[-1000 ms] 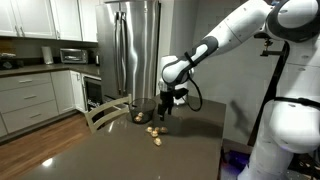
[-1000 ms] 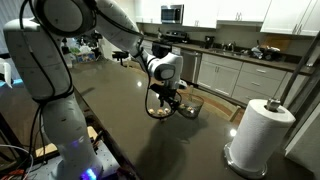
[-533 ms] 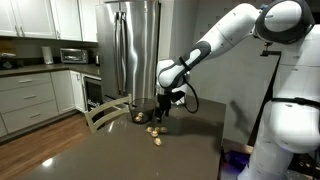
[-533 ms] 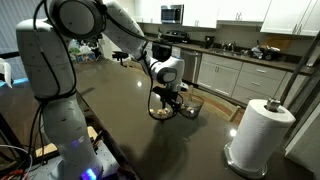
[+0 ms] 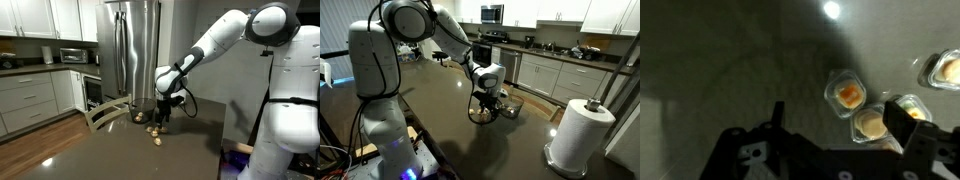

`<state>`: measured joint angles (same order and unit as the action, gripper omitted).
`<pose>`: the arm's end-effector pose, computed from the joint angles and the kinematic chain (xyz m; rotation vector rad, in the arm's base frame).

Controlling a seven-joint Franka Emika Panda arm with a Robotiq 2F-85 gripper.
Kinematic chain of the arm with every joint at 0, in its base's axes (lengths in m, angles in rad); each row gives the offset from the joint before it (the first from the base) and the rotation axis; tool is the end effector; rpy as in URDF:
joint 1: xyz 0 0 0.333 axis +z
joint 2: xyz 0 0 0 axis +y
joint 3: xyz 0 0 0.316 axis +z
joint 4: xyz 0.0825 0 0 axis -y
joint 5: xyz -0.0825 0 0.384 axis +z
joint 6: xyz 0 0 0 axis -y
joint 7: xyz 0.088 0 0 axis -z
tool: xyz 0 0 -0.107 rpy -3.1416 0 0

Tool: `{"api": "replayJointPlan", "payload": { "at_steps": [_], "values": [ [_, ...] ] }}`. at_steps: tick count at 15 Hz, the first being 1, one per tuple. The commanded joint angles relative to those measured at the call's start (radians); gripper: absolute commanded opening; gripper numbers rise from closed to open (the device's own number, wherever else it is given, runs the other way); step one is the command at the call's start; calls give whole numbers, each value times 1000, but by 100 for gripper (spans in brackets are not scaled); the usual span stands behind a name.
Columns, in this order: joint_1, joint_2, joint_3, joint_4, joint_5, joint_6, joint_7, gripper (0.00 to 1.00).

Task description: Put one of the packets in the bin

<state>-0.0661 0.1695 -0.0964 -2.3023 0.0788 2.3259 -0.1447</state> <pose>0.5027 -0.0815 0.2625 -3.0734 0.1165 0.2114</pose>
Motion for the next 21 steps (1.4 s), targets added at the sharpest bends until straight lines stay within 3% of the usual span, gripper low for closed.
{"api": "replayJointPlan", "payload": {
  "at_steps": [1, 6, 7, 9, 11, 19, 21],
  "values": [
    [-27, 26, 23, 15, 53, -25, -70, 100],
    [-31, 37, 29, 11, 58, -33, -82, 100],
    [-32, 37, 31, 10, 57, -34, -84, 95],
    [-35, 39, 31, 10, 55, -36, -88, 70],
    [-36, 39, 31, 10, 55, -39, -91, 63],
    [-33, 16, 29, 2, 46, -44, -80, 11],
    [-30, 5, 29, -2, 41, -51, -72, 6]
  ]
}}
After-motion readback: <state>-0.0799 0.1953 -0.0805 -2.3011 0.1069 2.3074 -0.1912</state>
